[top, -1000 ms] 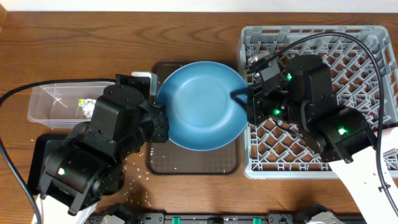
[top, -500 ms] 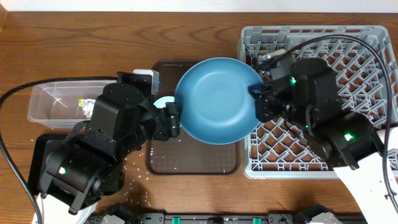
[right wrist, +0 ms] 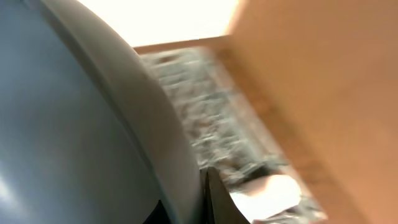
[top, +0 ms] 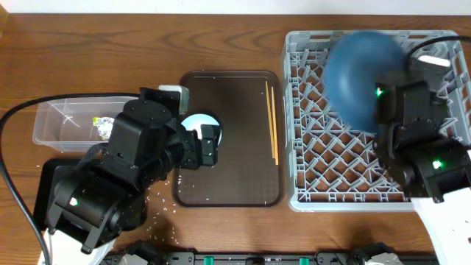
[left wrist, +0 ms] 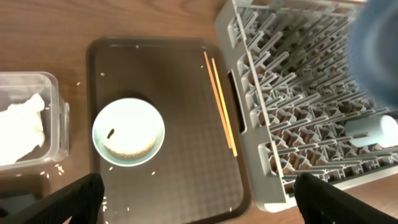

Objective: Sort waste into correct bins and load items into the dishwasher rack
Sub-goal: 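Carry the blue plate with the right gripper into the dish rack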

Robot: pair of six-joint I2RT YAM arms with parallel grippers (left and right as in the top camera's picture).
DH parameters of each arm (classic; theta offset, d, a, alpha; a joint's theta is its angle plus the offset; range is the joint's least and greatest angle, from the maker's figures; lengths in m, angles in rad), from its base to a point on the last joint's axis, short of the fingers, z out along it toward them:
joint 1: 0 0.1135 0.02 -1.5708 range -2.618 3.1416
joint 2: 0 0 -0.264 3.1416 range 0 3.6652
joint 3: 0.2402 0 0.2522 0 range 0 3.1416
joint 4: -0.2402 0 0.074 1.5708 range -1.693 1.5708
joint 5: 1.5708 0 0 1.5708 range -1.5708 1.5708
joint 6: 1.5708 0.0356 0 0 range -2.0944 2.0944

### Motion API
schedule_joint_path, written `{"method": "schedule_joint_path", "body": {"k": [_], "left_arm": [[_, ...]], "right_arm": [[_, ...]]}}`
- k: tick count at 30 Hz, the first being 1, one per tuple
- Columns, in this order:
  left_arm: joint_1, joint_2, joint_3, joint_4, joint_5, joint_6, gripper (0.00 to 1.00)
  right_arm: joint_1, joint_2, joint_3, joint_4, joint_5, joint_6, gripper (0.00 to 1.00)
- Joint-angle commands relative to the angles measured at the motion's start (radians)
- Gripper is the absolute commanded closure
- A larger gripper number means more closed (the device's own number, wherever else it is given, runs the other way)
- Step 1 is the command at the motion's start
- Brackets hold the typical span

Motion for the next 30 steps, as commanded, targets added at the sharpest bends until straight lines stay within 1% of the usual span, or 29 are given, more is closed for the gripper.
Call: {"method": "schedule_joint_path", "body": {"k": [1,6,9,10,12,17,21,22,25,30], "left_arm": [[0.003,0.004,0.013,-0.018,0.009,0.01,0.02],[0.003,0.004,0.013,-0.025,0.009,0.01,0.02],[0.003,0.004,0.013,-0.025,0.009,0.01,0.02],[0.003,0.004,0.013,-0.025,0.009,0.01,0.02],[0.003,0.004,0.013,-0.025,0.009,0.01,0.02],[0.003,0.004,0.013,-0.025,0.009,0.01,0.02],[0.003,0.004,0.013,-0.025,0.009,0.01,0.02],[0.003,0.004,0.013,-0.025,0.009,0.01,0.02],[0.003,0.004,0.013,-0.025,0.009,0.01,0.02],[0.003,0.004,0.013,-0.025,0.009,0.01,0.02]], "right_arm": [[-0.058,0.047,0.003,0.046,0.313,0.066,0.99],[-0.153,0.169,0.003,0.123,0.338,-0.053,0.99],[-0.196,0.247,0.003,0.164,0.347,-0.067,0.99],[-0.208,0.27,0.003,0.19,0.36,-0.1,0.99],[-0.232,0.324,0.003,0.267,0.374,-0.215,0.99],[-0.256,0.412,0.003,0.404,0.374,-0.393,0.99],[-0.257,0.463,0.003,0.531,0.375,-0.567,0.99],[-0.257,0.478,0.003,0.583,0.377,-0.633,0.99],[-0.256,0.506,0.003,0.674,0.385,-0.723,0.99],[-0.26,0.553,0.003,0.665,0.402,-0.737,0.99]]}}
